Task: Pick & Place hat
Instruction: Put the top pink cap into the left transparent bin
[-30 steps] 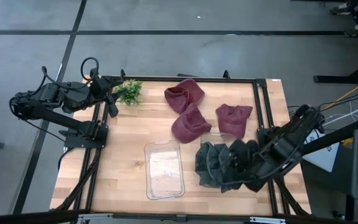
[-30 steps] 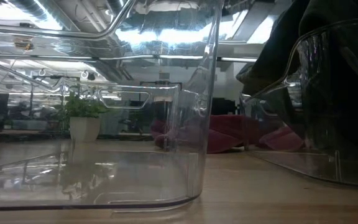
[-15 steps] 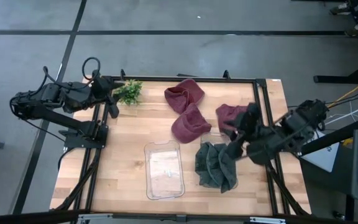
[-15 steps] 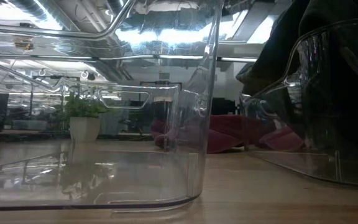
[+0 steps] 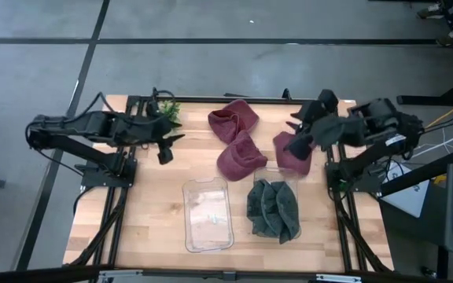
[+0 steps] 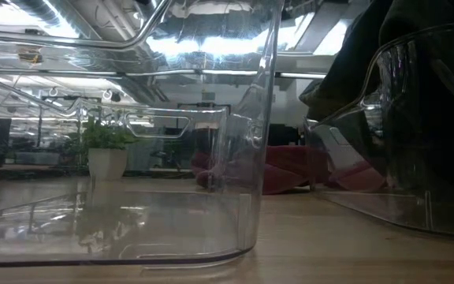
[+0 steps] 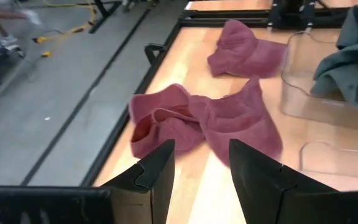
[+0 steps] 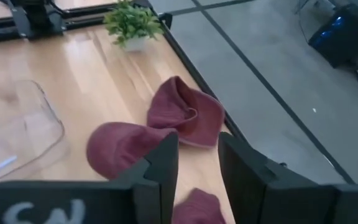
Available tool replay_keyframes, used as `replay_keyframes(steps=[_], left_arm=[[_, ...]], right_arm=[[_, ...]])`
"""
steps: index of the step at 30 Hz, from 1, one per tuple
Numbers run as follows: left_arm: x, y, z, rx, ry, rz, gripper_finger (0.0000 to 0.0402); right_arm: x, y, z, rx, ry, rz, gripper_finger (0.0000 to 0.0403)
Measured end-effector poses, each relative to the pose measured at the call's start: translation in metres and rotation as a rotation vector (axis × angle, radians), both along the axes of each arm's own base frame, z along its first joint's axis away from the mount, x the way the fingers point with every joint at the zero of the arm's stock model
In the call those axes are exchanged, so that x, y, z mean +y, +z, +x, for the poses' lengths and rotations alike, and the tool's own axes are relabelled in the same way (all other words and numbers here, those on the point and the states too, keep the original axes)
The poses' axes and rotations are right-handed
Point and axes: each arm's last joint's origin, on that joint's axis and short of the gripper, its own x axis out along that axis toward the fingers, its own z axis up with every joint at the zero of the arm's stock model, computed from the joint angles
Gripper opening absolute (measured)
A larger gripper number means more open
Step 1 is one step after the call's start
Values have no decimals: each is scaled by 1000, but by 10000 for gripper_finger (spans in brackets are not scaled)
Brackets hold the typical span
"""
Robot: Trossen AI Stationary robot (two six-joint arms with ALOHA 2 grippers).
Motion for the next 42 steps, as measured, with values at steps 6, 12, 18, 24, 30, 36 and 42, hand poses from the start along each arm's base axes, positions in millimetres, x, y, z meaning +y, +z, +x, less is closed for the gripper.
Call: replay_keyframes(steps=[6, 12, 18, 24, 30, 36, 42], left_arm=[[15, -2, 7, -5, -42, -102, 145], [30, -6, 28, -13, -189, -156, 145], [52, -20, 49, 16, -328, -257, 145], [68, -40, 63, 132, -404, -247, 145], [83, -63, 79, 248, -438, -197, 145], [91, -85, 96, 419, -470, -6, 145], [99, -107, 111, 569, -494, 120, 145]], right_arm=[[-16, 3, -5, 54, 30, -15, 113], [-26, 3, -5, 106, 46, -54, 113], [-35, 2, -5, 143, 76, -36, 113], [-41, 1, -5, 157, 86, -23, 113], [-42, 1, -5, 155, 76, -20, 113], [-42, 1, -5, 137, 56, -1, 113], [-42, 1, -5, 120, 35, 19, 113]])
